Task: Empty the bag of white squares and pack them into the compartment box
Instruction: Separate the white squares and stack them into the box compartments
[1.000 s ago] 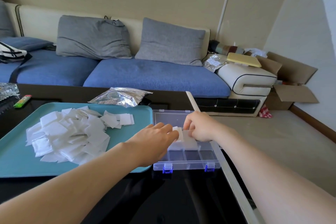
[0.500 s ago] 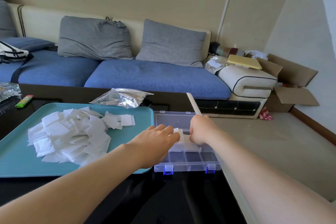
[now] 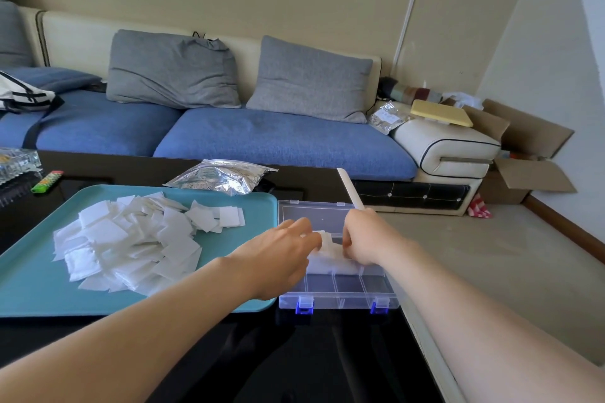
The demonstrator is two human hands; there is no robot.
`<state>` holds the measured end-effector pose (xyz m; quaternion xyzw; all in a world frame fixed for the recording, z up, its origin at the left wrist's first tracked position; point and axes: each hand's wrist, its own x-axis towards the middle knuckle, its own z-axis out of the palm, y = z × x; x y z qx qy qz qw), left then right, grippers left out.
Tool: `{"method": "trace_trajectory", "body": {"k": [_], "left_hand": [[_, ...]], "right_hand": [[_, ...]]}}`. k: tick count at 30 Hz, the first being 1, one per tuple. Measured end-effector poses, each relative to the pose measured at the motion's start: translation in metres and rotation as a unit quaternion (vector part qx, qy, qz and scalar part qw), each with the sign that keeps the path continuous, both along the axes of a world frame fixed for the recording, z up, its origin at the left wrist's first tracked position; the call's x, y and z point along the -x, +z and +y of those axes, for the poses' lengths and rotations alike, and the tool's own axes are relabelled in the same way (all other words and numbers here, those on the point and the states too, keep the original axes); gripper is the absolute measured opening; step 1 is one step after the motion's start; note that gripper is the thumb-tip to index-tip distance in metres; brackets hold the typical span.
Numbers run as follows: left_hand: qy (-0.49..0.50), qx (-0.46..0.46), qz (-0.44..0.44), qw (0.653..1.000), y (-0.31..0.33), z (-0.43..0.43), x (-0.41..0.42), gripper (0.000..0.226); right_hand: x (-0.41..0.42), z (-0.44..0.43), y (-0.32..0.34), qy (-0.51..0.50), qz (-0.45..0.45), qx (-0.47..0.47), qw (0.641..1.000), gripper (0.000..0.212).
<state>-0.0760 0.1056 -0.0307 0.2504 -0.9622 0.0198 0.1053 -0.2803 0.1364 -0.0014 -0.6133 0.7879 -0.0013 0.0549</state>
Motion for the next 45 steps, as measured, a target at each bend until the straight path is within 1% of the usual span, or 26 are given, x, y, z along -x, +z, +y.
{"method": "trace_trajectory", "body": {"k": [1,3,6,9,11,14,15,17,20,23,24,26,29,30,31,35,37,38,41,43,45], "left_hand": [[0.013,0.006,0.023,1.0,0.002,0.0,0.0,0.026],[0.069,0.027,0.064,0.995,0.009,-0.003,-0.002,0.021],[0.176,0.037,0.071,0.981,0.019,-0.011,-0.009,0.01],[0.271,0.017,0.02,0.962,0.022,-0.025,-0.024,0.008],[0.324,-0.001,-0.022,0.946,0.02,-0.037,-0.038,0.006],[0.385,-0.033,-0.086,0.918,0.016,-0.057,-0.059,0.029],[0.397,-0.032,-0.108,0.911,0.014,-0.063,-0.066,0.033],[0.402,-0.034,-0.148,0.903,0.013,-0.071,-0.077,0.036],[0.391,-0.051,-0.185,0.9,0.014,-0.079,-0.086,0.032],[0.374,-0.057,-0.192,0.906,0.016,-0.082,-0.09,0.015],[0.369,-0.059,-0.19,0.908,0.017,-0.083,-0.091,0.012],[0.357,-0.057,-0.183,0.914,0.017,-0.086,-0.091,0.012],[0.339,-0.042,-0.181,0.922,0.012,-0.093,-0.094,0.013],[0.33,-0.039,-0.181,0.926,0.012,-0.095,-0.093,0.017],[0.323,-0.039,-0.177,0.929,0.011,-0.096,-0.094,0.021],[0.289,-0.035,-0.151,0.945,0.014,-0.096,-0.094,0.022],[0.273,-0.04,-0.142,0.951,0.017,-0.094,-0.095,0.022],[0.267,-0.041,-0.139,0.953,0.018,-0.093,-0.095,0.023],[0.252,-0.053,-0.141,0.956,0.02,-0.089,-0.094,0.028],[0.247,-0.072,-0.141,0.956,0.019,-0.087,-0.094,0.025],[0.241,-0.089,-0.14,0.956,0.018,-0.085,-0.095,0.025]], "right_hand": [[-0.002,0.001,0.002,0.009,0.017,0.001,1.0,0.01],[-0.009,0.003,0.007,0.028,0.053,0.012,0.998,0.016],[-0.024,0.002,0.019,0.039,0.084,0.048,0.995,0.014],[-0.043,-0.002,0.028,0.065,0.087,0.101,0.989,0.011],[-0.057,-0.006,0.03,0.092,0.081,0.126,0.984,0.013],[-0.077,-0.015,0.028,0.114,0.075,0.143,0.98,0.028],[-0.084,-0.019,0.027,0.123,0.06,0.147,0.98,0.026],[-0.095,-0.026,0.023,0.153,0.027,0.137,0.978,0.01],[-0.11,-0.04,0.009,0.221,0.016,0.094,0.971,0.021],[-0.125,-0.051,-0.004,0.279,0.05,0.037,0.958,0.017],[-0.13,-0.055,-0.009,0.287,0.053,0.017,0.956,0.018],[-0.138,-0.061,-0.016,0.277,0.046,-0.02,0.959,0.029],[-0.149,-0.071,-0.023,0.261,0.032,-0.041,0.964,0.051],[-0.151,-0.074,-0.025,0.253,0.035,-0.04,0.966,0.056],[-0.152,-0.077,-0.026,0.246,0.038,-0.031,0.968,0.056],[-0.15,-0.082,-0.026,0.221,0.048,0.042,0.973,0.032],[-0.147,-0.081,-0.023,0.212,0.065,0.051,0.974,0.02],[-0.145,-0.08,-0.023,0.206,0.068,0.052,0.975,0.018],[-0.137,-0.077,-0.023,0.204,0.053,0.027,0.977,0.025],[-0.132,-0.076,-0.022,0.214,0.036,0.01,0.976,0.03],[-0.129,-0.075,-0.021,0.222,0.024,0.013,0.975,0.037]]}}
